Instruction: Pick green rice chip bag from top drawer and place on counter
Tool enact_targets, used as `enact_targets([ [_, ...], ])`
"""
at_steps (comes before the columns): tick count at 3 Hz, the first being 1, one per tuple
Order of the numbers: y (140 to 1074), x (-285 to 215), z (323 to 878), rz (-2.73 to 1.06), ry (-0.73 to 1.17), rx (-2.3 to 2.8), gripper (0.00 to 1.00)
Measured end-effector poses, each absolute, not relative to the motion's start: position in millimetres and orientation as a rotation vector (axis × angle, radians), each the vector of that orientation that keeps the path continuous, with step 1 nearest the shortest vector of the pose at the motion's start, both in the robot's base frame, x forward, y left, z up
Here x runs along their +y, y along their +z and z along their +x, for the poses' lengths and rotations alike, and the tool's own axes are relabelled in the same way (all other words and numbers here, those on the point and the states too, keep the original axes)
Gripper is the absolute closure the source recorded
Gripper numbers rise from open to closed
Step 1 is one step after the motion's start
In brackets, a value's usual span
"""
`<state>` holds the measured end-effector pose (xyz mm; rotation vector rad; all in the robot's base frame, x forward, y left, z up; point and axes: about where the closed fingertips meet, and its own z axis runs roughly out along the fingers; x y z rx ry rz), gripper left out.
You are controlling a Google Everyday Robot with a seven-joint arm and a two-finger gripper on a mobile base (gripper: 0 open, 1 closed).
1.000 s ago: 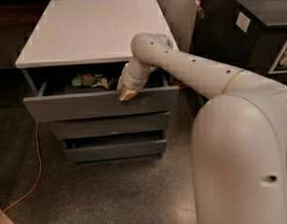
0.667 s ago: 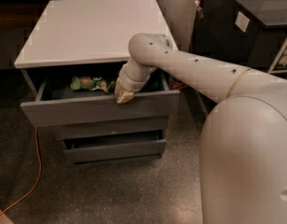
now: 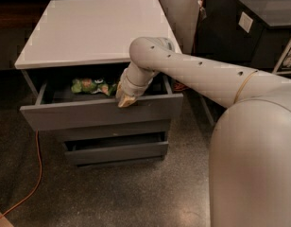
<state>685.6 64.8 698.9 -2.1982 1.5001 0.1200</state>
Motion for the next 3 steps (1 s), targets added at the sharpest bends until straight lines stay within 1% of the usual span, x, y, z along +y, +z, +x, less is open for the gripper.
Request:
enact_targets([
  [1, 698.8, 64.9, 685.2, -2.198, 0.120, 1.500, 1.00],
  [3, 698.8, 64.9, 685.1, -2.198, 0.121, 1.500, 0.52],
])
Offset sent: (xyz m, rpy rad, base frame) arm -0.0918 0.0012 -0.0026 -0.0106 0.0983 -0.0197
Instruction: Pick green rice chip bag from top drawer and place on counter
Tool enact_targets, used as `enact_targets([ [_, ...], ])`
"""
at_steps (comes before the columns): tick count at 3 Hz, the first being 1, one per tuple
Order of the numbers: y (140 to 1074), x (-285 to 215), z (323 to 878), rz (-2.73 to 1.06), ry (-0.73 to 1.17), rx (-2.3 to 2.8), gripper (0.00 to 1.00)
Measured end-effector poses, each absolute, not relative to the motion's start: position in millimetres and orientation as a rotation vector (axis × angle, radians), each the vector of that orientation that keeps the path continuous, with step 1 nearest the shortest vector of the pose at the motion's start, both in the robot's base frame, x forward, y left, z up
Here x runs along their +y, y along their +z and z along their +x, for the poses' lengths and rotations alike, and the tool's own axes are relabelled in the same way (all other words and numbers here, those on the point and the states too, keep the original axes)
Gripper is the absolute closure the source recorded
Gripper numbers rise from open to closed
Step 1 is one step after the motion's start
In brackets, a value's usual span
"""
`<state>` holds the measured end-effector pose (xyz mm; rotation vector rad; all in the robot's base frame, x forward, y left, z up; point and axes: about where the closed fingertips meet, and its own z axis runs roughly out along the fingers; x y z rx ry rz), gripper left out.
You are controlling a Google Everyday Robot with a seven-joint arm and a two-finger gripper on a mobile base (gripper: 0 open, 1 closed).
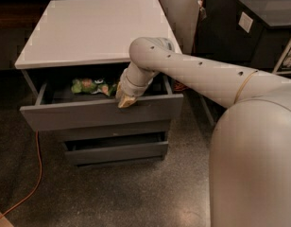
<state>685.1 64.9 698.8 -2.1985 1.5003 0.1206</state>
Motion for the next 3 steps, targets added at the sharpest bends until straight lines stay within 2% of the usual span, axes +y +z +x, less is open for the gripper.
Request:
enact_targets([
  [2, 714, 55, 678, -2.167, 0.152, 1.547, 0.05],
  [3, 727, 44, 675, -2.127, 0.193, 1.591, 0.00],
])
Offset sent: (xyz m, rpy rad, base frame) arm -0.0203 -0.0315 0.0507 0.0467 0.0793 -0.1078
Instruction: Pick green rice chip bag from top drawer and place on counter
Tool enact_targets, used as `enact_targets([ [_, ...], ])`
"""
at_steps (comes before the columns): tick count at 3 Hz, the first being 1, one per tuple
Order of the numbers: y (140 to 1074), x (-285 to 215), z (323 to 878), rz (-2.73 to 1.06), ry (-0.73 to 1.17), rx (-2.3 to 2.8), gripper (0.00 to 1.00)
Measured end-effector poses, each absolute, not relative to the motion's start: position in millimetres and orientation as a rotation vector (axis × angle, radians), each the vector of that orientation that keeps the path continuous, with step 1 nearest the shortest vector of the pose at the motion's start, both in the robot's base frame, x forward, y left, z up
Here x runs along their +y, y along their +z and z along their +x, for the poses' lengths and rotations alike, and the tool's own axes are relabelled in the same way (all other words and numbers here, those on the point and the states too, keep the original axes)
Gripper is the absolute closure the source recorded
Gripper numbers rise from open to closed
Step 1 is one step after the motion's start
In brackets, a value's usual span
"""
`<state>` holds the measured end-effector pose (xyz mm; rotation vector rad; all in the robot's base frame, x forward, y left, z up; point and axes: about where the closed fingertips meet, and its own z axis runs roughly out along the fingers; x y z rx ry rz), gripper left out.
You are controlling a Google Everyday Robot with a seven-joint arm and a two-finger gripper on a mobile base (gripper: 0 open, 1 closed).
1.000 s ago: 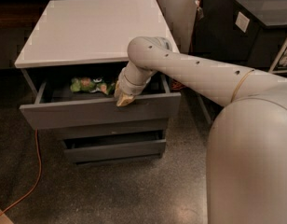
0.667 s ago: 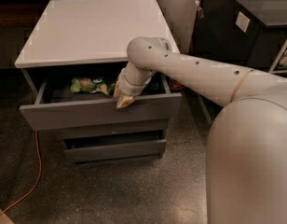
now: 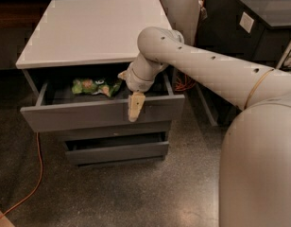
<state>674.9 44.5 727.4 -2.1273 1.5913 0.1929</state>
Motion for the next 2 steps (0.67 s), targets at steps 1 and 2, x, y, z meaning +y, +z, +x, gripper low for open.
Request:
enact_targets([
  [1, 732, 31, 683, -2.076, 0.262, 1.626, 0.21],
  [2, 733, 25, 694, -2.037, 0.307, 1.636, 0.46],
])
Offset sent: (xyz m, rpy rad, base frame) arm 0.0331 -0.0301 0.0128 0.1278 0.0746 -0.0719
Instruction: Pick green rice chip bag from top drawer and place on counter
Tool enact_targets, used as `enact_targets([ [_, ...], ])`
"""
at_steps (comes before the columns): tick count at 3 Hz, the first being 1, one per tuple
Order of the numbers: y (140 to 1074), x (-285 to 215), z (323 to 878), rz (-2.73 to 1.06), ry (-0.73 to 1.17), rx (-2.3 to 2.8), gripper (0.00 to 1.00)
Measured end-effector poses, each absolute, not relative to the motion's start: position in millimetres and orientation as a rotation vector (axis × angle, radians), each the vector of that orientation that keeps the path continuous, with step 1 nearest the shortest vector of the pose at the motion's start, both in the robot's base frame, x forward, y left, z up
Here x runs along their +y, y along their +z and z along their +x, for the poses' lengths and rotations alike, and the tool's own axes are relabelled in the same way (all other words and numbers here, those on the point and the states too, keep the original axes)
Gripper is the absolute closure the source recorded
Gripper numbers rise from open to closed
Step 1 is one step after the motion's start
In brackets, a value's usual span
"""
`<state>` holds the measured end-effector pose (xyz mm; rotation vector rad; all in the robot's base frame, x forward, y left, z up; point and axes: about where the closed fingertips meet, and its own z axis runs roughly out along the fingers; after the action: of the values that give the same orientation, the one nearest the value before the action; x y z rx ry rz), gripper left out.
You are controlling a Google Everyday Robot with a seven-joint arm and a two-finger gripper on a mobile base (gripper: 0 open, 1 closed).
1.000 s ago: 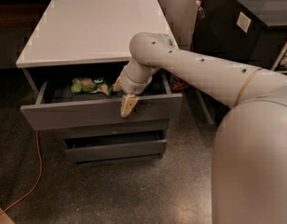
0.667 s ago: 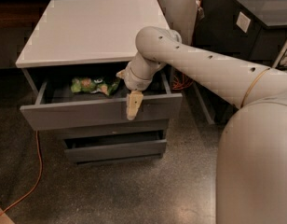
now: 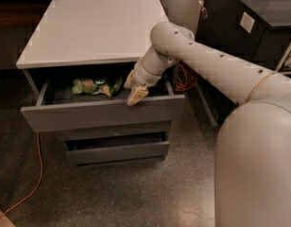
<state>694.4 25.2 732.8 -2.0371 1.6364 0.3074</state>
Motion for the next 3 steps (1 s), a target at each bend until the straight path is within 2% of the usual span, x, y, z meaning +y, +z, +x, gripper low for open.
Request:
enact_targets([
  [1, 727, 21, 709, -2.004, 0.358, 1.647, 0.69],
  [2, 716, 19, 727, -1.983, 0.411, 1.658, 0.98],
  [3, 700, 19, 737, -1.978, 0.447, 1.677, 1.00],
])
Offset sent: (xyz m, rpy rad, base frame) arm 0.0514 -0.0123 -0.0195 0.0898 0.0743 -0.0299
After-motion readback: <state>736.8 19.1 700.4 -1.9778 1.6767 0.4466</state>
